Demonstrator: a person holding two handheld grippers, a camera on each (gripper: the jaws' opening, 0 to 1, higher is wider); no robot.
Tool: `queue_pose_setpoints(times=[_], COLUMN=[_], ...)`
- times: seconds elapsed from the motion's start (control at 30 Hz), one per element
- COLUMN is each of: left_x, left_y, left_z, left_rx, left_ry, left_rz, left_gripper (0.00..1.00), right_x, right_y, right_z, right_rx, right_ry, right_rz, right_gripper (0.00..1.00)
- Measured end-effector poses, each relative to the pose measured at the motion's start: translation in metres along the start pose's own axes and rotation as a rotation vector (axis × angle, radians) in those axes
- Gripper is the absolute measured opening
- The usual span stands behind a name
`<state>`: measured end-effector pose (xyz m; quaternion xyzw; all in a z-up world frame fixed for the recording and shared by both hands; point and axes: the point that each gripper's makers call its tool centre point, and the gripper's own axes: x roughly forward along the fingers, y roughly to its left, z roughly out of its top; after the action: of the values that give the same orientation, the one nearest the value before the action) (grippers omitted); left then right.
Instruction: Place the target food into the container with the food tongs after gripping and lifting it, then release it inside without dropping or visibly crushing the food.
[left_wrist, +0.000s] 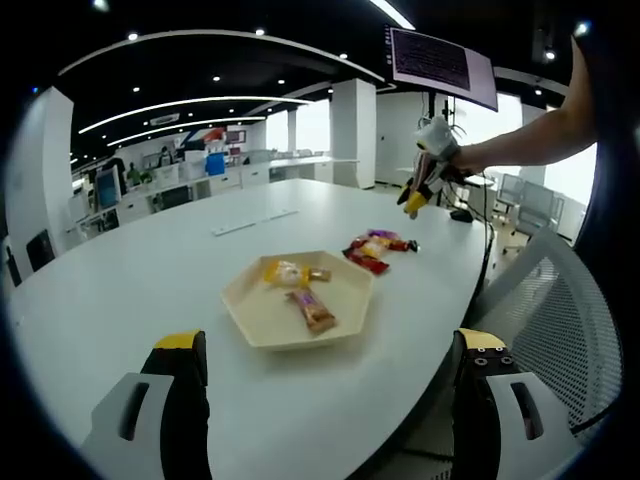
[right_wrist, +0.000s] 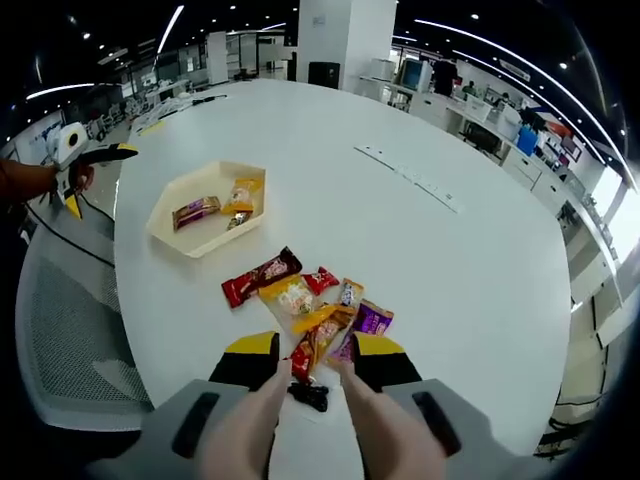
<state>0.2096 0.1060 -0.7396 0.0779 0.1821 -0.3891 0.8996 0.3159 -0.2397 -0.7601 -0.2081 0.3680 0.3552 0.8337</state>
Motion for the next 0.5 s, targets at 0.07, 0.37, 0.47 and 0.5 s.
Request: queue_pose_setpoints(times=[0.07, 0.37, 0.47, 0.5], left_x=[0.000, 0.001, 0.001, 0.001], left_y=[0.000, -0.001, -0.001, -0.001], left_z=[-0.001, -0.001, -0.001, -0.001], left_rx=[-0.001, 0.001, 0.000, 0.000], left_ry=[0.002, 0.005, 0.005, 0.005], left_rz=[0.001, -0.006, -0.006, -0.006], left_gripper=[0.99, 0.99, 0.99, 0.99], right_x=[0.001, 0.008, 0.013, 0.013], right_y=[0.000, 0.001, 0.003, 0.003], right_z=[-0.003, -0.015, -0.021, -0.023], right_rx=[0.002, -0.053, -0.073, -0.076], right_ry=[-0.001, -0.014, -0.008, -0.010], right_rz=[-0.001, 0.000, 0.009, 0.012], right_gripper=[0.27, 0.27, 0.27, 0.27])
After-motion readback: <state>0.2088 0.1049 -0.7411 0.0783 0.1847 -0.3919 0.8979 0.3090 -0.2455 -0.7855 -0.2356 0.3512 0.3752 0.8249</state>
